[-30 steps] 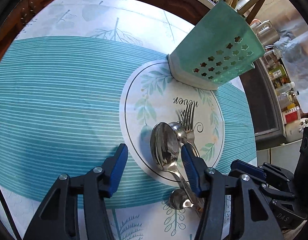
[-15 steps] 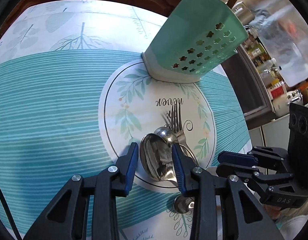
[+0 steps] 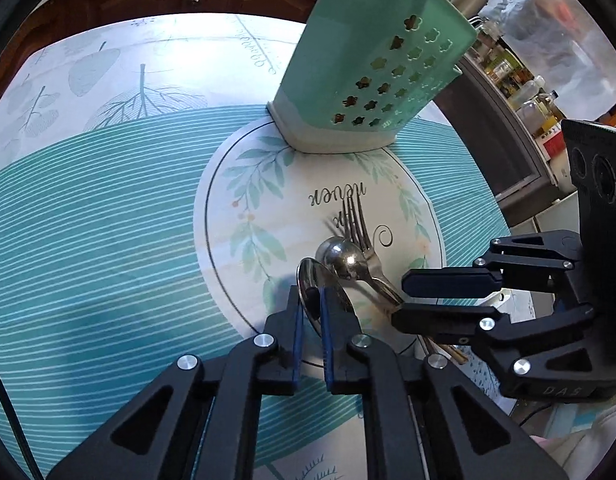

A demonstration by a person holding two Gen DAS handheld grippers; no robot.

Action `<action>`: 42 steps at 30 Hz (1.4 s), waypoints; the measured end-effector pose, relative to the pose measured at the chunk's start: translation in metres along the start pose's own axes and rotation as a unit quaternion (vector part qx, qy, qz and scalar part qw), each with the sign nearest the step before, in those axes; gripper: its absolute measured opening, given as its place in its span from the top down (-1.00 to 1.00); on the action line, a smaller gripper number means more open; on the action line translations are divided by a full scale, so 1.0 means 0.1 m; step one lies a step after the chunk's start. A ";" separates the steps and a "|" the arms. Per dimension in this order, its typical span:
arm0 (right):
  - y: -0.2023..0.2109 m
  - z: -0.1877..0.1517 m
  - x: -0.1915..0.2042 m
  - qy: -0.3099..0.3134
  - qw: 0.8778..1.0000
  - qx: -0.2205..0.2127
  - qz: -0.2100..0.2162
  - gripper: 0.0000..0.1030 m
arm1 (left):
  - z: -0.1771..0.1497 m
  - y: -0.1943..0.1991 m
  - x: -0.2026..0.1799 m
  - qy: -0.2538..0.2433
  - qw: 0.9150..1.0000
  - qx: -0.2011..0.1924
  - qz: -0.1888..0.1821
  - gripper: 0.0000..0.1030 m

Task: Organize utensils
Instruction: 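Close the left tool on a metal spoon while the right tool grasps another spoon, then lift both held spoons up toward the green caddy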

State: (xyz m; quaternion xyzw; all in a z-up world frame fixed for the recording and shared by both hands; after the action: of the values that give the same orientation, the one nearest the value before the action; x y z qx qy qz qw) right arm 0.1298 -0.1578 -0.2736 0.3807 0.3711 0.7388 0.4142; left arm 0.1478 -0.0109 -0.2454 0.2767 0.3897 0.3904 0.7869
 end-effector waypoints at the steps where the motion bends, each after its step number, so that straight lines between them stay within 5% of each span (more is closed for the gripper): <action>1: -0.03 0.01 0.01 0.005 1.000 0.002 0.000 0.57 | -0.01 0.02 0.02 0.002 1.000 -0.001 0.004 0.89; 10: -0.20 0.14 0.07 0.056 0.998 0.025 -0.020 0.58 | -0.04 0.23 0.20 0.041 0.999 -0.010 0.033 0.91; 25: -0.35 0.23 0.13 0.096 0.994 0.046 -0.038 0.92 | -0.03 0.47 0.19 0.064 0.996 -0.032 0.049 0.94; 42: 0.61 0.30 -0.02 -0.025 0.996 -0.082 -0.010 0.97 | 0.41 1.00 -0.48 -0.019 0.992 -0.088 0.093 0.98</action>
State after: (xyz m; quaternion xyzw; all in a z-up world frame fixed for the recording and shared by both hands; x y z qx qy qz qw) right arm 0.1364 -0.1759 -0.2081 0.3598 0.3031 0.7527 0.4605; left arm 0.1235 -0.0026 -0.1301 0.2492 0.3114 0.4891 0.7757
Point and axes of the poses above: each gripper's, at about its wrist camera, not at the fingertips, and y roughly against the way its jaws point, x to its left, z to its top, the point moved 3 cm from there along -y, roughly the way its jaws point, and after that the axes turned 12 degrees about -x, right-handed, at the moved point
